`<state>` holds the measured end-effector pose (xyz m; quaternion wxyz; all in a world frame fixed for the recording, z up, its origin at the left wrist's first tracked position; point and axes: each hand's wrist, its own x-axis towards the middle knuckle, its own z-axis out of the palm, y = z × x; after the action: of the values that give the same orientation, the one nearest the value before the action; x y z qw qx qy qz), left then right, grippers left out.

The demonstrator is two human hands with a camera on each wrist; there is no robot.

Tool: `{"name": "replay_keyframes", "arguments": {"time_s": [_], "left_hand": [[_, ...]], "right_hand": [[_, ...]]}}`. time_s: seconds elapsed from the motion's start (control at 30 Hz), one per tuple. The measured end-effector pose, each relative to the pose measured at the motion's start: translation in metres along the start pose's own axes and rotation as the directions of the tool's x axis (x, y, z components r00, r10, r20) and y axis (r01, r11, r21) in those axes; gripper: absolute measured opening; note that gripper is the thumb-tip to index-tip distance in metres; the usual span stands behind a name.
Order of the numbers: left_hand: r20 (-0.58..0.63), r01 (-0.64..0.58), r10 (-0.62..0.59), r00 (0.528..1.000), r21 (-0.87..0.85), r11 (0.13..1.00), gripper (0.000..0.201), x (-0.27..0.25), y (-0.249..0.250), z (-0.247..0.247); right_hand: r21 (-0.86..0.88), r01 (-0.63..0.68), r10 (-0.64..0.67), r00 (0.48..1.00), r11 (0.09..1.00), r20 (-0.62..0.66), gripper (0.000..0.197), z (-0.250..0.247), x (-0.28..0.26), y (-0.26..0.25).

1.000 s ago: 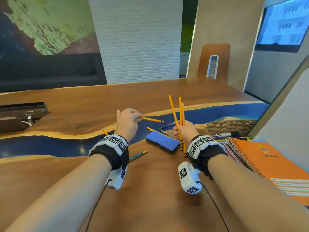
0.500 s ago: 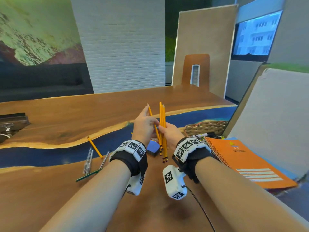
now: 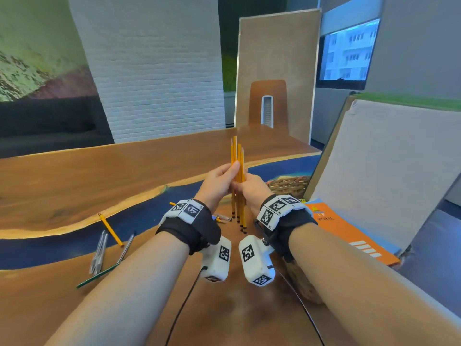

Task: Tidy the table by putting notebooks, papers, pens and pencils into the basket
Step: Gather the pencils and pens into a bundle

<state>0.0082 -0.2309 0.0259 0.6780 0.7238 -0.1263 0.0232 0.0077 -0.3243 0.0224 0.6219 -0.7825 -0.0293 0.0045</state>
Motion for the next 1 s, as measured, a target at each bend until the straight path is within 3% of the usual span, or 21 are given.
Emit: {"name": "replay_keyframes", "arguments": {"time_s": [0.13,0.3,0.47,0.57,0.67,0.8,0.87,1.0], "left_hand": [[0.133,0.018,-0.011,0.991,-0.055,0.998,0.014,-0.001,0.000,-0.017],[0.187,0.057,-0.064,0.980,0.042,0.997,0.018,-0.014,-0.018,-0.042],[0.172,0.121,-0.143,0.975,0.134,0.984,0.019,-0.027,-0.038,-0.054],[0.173,0.156,-0.182,0.968,0.155,0.975,0.023,-0.027,-0.046,-0.054],[0.189,0.164,-0.186,0.964,0.128,0.978,0.025,-0.026,-0.047,-0.050],[0.194,0.188,-0.199,0.961,0.070,0.980,0.025,-0.022,-0.046,-0.042],[0.197,0.193,-0.201,0.959,0.063,0.979,0.023,-0.017,-0.042,-0.040],[0.251,0.165,-0.186,0.950,0.102,0.981,0.025,0.000,-0.027,-0.030]], "right_hand": [[-0.020,-0.007,0.008,0.997,1.000,0.072,0.036,0.005,0.006,0.022],[-0.073,-0.017,0.027,0.989,0.997,0.146,0.033,0.021,-0.006,0.025],[-0.205,-0.061,0.113,0.961,0.977,0.252,0.034,0.029,-0.011,0.033],[-0.236,-0.086,0.152,0.948,0.968,0.279,0.045,0.032,-0.013,0.034],[-0.305,-0.080,0.164,0.952,0.949,0.259,0.054,0.031,-0.014,0.035],[-0.251,-0.054,0.114,0.966,0.966,0.231,0.061,0.023,-0.012,0.040],[-0.228,-0.069,0.128,0.959,0.971,0.251,0.057,0.022,-0.010,0.039],[-0.069,-0.123,0.138,0.943,0.990,0.303,0.030,0.022,-0.006,0.025]]}}
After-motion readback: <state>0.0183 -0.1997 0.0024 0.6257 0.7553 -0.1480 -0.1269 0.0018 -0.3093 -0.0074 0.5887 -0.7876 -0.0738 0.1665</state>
